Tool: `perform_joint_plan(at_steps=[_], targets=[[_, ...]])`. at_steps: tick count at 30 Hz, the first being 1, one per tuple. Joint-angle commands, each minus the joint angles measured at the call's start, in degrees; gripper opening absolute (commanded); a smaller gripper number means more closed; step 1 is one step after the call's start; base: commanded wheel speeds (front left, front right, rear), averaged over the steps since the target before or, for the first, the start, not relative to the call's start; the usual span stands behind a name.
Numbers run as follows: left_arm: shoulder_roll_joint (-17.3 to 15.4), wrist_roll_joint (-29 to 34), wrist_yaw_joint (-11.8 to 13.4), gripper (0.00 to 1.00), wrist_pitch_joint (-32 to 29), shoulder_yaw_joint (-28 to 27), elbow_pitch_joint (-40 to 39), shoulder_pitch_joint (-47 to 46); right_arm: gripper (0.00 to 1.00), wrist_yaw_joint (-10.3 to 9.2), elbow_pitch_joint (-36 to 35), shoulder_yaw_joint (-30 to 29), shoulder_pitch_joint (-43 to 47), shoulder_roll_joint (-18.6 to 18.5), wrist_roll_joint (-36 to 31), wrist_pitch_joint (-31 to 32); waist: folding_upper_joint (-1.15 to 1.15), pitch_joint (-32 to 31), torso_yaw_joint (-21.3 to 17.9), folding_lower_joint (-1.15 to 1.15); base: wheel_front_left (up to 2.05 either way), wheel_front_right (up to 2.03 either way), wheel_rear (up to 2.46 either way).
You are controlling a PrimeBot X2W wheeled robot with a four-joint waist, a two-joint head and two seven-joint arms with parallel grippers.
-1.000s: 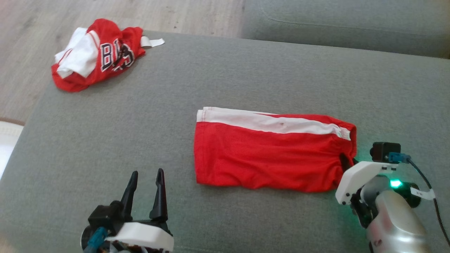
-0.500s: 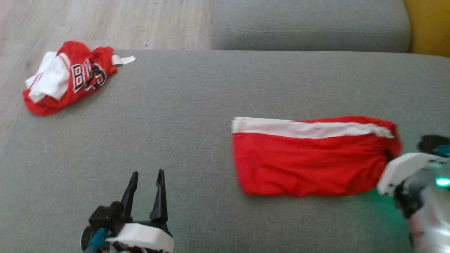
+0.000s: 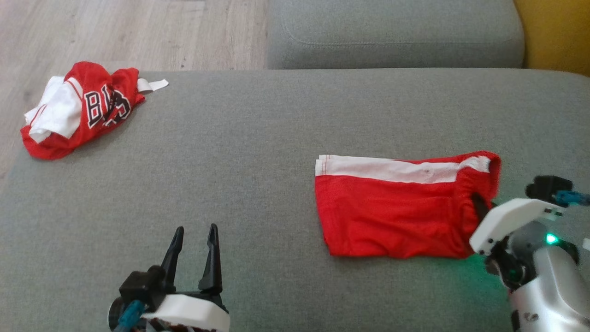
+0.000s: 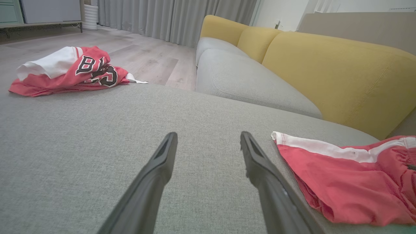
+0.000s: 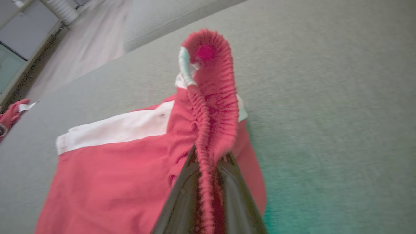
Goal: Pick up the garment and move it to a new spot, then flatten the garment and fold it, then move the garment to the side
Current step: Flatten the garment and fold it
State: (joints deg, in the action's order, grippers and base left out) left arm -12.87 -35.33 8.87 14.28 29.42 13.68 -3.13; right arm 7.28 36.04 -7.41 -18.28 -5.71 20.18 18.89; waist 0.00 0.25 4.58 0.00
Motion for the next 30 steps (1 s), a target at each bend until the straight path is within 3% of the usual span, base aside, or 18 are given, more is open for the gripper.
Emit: perform_joint_plan(at_steps=[1,6,11,17,25,26,27,28,29,30], targets=[[-0.5,0.1,0.1,1.00,0.5,-2.0,-1.6,-1.4,0.00,0.21,-2.9,1.9,-1.8,0.2,0.8,0.2,0.00,-0.2,0.1,0.00,0.00,0.00,0.00],[-0.7,0.1,0.2,1.00,0.5,-1.8,-1.8,-1.5,0.00,0.21,-9.7,5.9,-0.8,2.0,5.1,2.2,0.00,-0.6,0.6,0.00,0.00,0.00,0.00],[-0.4,0.1,0.1,1.00,0.4,-1.4,-2.1,-1.9,0.00,0.21,-11.1,8.9,-1.3,2.8,7.8,2.3,0.00,-0.5,2.2,0.00,0.00,0.00,0.00],[0.0,0.2,-0.3,1.00,0.3,-0.8,-2.3,-2.6,0.00,0.21,-7.3,15.9,-3.0,2.8,13.3,-0.5,0.00,0.2,5.2,0.00,0.00,0.00,0.00],[0.9,0.2,-0.9,1.00,0.4,-0.2,-1.4,-3.1,0.00,0.21,2.6,21.2,-7.3,2.8,14.9,-5.5,0.00,0.8,8.6,0.00,0.00,0.00,0.00],[1.0,0.2,-0.9,1.00,0.4,-0.2,-1.2,-3.1,0.09,0.21,3.8,21.9,-7.9,2.8,14.8,-6.2,0.00,0.8,8.9,0.00,0.00,0.00,0.00],[1.0,0.2,-0.9,1.00,0.5,-0.2,-1.1,-3.1,0.32,0.21,4.9,22.8,-8.5,2.8,14.5,-6.8,0.00,0.8,9.0,0.00,0.00,0.00,0.00],[1.1,0.2,-1.0,1.00,0.5,-0.2,-1.0,-3.1,0.86,0.21,5.8,23.8,-9.0,2.8,14.3,-7.5,0.00,0.8,9.2,0.00,0.00,0.00,0.00],[1.2,0.2,-1.0,1.00,0.5,-0.2,-0.8,-3.0,1.00,0.21,6.4,24.8,-9.4,2.8,14.2,-8.3,0.00,0.7,9.3,0.00,0.00,0.00,0.00],[1.3,0.2,-1.1,1.00,0.5,-0.2,-0.7,-2.9,1.00,0.21,6.8,25.9,-9.7,2.8,14.4,-8.9,0.00,0.7,9.4,0.00,0.00,0.00,0.00]])
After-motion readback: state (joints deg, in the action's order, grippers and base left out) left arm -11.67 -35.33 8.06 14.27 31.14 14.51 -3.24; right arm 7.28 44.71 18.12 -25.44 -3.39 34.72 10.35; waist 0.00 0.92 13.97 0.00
